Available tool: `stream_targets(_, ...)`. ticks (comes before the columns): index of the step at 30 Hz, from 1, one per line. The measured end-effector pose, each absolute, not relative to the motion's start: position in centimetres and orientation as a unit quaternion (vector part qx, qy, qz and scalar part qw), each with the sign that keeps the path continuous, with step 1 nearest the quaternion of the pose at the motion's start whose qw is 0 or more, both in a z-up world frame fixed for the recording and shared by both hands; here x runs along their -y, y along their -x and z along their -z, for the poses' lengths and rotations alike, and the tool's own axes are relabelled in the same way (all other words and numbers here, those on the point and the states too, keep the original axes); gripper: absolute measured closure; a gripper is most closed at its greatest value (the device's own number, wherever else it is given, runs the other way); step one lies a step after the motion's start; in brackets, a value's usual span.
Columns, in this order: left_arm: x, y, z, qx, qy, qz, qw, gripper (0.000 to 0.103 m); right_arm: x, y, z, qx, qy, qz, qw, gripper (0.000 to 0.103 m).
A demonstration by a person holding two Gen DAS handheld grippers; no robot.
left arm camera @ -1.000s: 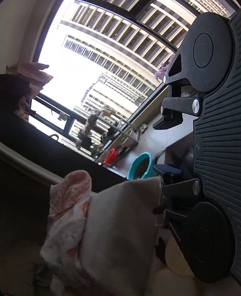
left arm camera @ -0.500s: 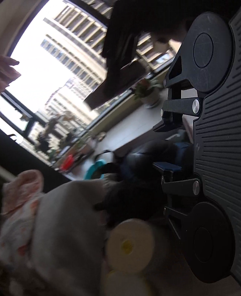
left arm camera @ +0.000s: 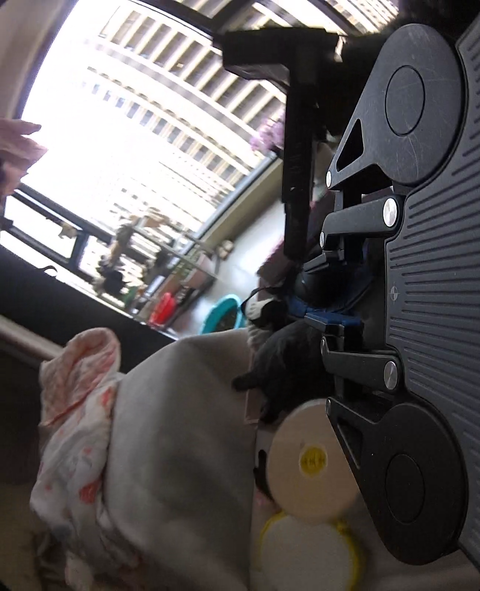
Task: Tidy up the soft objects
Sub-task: 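Carry the eye mask and tissue pack over the pink box and lower them in, then open both grippers and withdraw them from the box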
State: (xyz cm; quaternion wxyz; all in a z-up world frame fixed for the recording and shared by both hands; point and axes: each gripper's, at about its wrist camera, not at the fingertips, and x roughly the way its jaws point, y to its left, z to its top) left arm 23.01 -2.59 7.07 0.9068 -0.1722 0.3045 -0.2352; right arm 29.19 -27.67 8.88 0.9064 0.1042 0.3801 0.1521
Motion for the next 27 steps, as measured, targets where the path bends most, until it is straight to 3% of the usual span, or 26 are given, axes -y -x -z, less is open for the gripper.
stream_targets(6, 0.0, -20.3, -7.4, -0.312, 0.182, 0.259, 0.896, 0.078, 28.7, -26.6, -9.9, -0.343, -0.116, -0.160, 0.918, 0.036)
stream_targets(8, -0.1, -19.5, -6.9, -0.322, 0.179, 0.266, 0.891, 0.078, 28.8, -26.5, -9.3, -0.362, -0.132, -0.166, 0.907, 0.054)
stream_targets(11, -0.1, -18.4, -6.3, -0.337, 0.168, 0.270, 0.886, 0.078, 28.6, -26.7, -8.2, -0.382, -0.177, -0.185, 0.888, 0.062)
stream_targets(21, -1.4, -17.0, -6.3, -0.349, 0.162, 0.255, 0.887, 0.078, 26.3, -27.5, -9.3, -0.378, -0.120, -0.184, 0.900, 0.061)
stream_targets(24, -3.0, -16.3, -6.0, -0.350, 0.169, 0.234, 0.891, 0.078, 25.9, -23.8, -10.5, -0.353, -0.053, -0.193, 0.914, 0.052)
stream_targets(27, -4.1, -15.8, -5.3, -0.360, 0.171, 0.218, 0.891, 0.078, 24.8, -21.2, -10.4, -0.376, 0.016, -0.207, 0.903, 0.059)
